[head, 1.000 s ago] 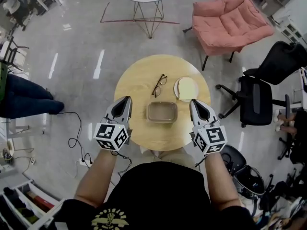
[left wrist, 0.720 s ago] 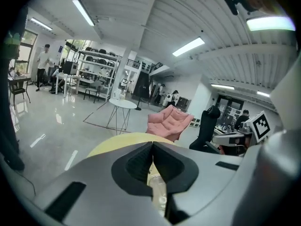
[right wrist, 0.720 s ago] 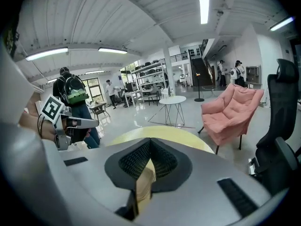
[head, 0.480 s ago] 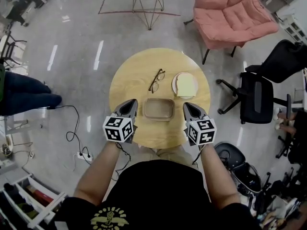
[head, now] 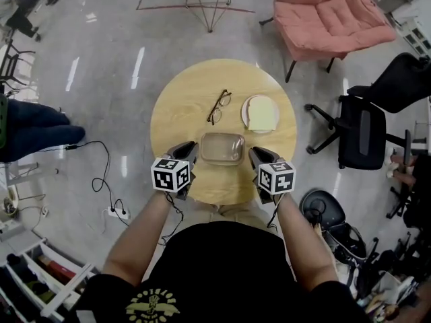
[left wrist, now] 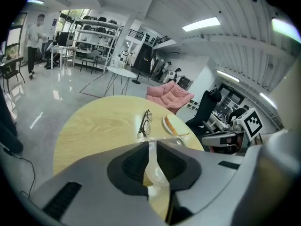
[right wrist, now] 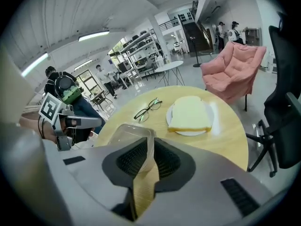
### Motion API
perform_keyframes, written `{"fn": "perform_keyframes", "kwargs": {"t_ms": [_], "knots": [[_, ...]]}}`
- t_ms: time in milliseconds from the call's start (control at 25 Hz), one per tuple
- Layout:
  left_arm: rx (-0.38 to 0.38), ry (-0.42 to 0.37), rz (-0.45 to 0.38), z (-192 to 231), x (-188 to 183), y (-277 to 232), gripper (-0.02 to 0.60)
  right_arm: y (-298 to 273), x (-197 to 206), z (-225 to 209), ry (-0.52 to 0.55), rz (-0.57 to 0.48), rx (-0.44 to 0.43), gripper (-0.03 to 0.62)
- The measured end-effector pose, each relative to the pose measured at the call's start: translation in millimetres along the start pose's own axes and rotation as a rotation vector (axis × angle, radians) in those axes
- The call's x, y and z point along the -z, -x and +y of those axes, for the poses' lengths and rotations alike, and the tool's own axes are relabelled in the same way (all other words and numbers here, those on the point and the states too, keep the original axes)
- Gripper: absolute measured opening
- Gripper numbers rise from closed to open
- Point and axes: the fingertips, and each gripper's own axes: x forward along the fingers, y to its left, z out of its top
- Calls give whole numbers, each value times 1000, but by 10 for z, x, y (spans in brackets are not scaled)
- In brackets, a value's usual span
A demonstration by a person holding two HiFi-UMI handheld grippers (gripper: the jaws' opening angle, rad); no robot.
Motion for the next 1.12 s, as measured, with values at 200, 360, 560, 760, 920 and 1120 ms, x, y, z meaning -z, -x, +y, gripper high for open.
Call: {"fn": "perform_keyframes", "kwargs": {"t_ms": [200,360,560,760,920,1120], "knots": [[4,19,46,51,169,-104,87,-131,148,-41,-75,33,-26,94],[13,39,90,73,298,-193,109,-236,224,-52,-109,59,-38,104],[7,53,122,120,397,-280,115,-363,296,-51,-123,93,-45,104],[9,80,132,148,455,-325,108,-484,376,-57,-132,125,-44,98],[10,48,132,97,425,-357,75,-512,377,-71,-101,139,-23,74],[17,40,123,86,390,-321,69,-433,349,-34,-115,117,-30,69]]}}
